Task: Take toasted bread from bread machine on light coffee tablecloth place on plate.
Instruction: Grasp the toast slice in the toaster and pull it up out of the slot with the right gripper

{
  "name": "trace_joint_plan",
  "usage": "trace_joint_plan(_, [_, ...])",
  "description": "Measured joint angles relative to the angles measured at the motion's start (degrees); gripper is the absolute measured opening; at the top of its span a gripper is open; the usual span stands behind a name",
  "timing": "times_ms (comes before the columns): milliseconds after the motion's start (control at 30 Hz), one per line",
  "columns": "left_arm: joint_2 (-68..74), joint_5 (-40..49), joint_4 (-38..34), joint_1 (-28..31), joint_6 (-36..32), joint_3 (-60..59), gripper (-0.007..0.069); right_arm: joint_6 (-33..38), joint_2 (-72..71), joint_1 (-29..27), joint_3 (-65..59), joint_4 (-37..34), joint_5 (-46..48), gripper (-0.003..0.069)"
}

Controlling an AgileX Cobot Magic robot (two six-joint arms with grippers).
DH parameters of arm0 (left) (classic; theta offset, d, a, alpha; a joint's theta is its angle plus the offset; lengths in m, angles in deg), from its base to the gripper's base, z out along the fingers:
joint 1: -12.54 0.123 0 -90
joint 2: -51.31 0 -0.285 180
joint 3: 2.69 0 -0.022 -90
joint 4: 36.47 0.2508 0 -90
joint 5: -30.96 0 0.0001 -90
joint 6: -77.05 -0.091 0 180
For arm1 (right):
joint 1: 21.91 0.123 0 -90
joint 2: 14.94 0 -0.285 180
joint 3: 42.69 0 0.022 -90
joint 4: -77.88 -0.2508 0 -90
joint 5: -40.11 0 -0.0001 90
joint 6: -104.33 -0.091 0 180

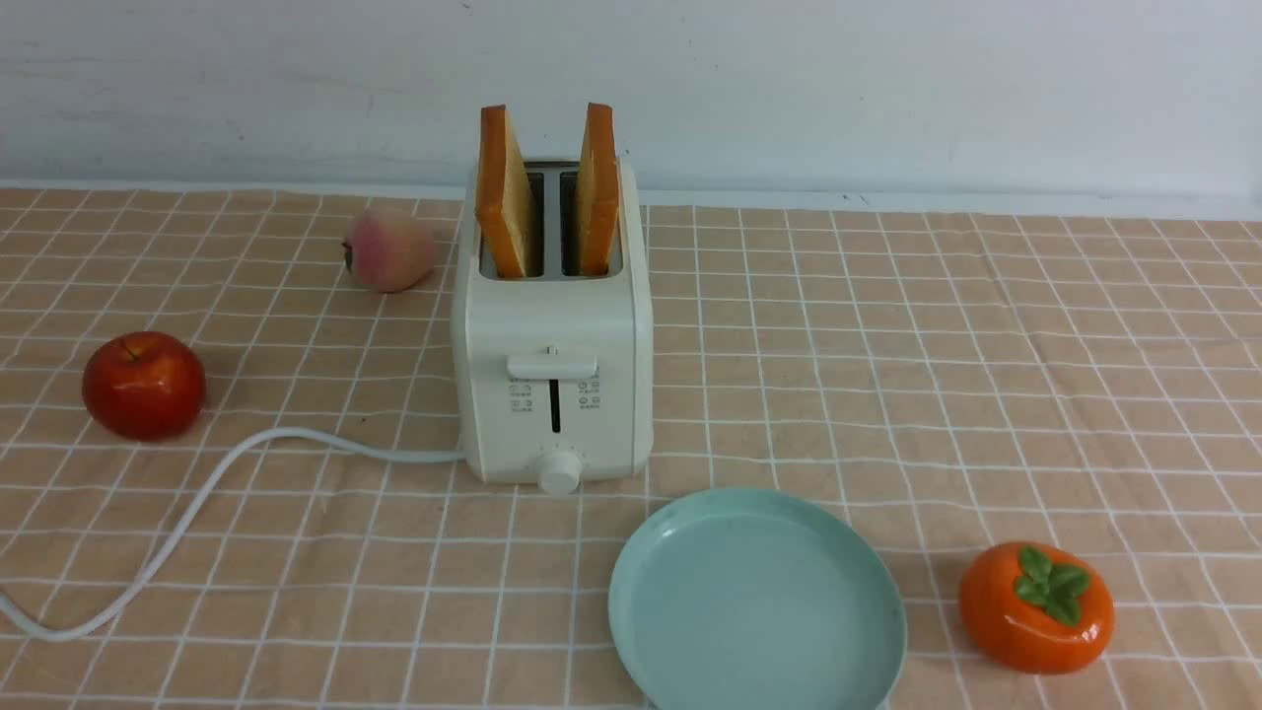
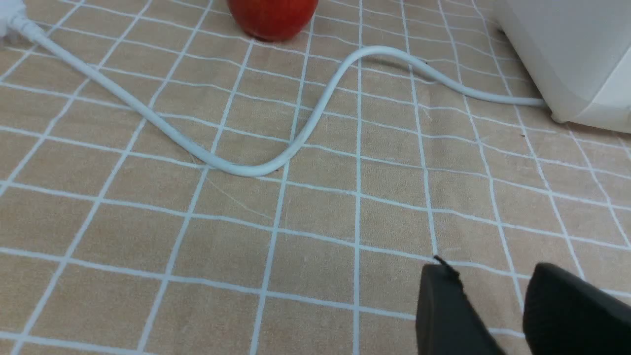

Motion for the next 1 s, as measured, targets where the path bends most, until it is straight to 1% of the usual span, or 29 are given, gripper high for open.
trace_joint_plan(233, [0.00, -0.69, -0.23, 0.00, 0.00, 0.00, 0.0238, 0.00, 0.00, 0.00, 0.00, 0.53, -0.06, 0.0240])
trace_joint_plan(500, [0.00, -1.01, -2.40, 0.00, 0.00, 0.00, 0.0238, 0.00, 0.00, 0.00, 0.00, 0.53, -0.17, 0.0240])
trace_joint_plan(733, [0.00, -2.16, -2.60, 0.00, 0.00, 0.00, 0.0238, 0.00, 0.00, 0.00, -0.31, 1.57, -1.94, 0.0240])
trace_joint_plan(867, [0.00, -5.40, -2.70, 0.00, 0.00, 0.00, 0.0238, 0.00, 0.00, 0.00, -0.63, 2.25, -4.83, 0.0240])
trace_joint_plan(967, [0.00, -7.41, -2.70, 0.00, 0.00, 0.00, 0.0238, 0.00, 0.00, 0.00, -0.63, 2.27, -7.96, 0.0240])
trace_joint_plan(1000, [0.00, -8.97, -2.70, 0.00, 0.00, 0.00, 0.0238, 0.00, 0.00, 0.00, -0.65, 2.32, -10.27, 0.0240])
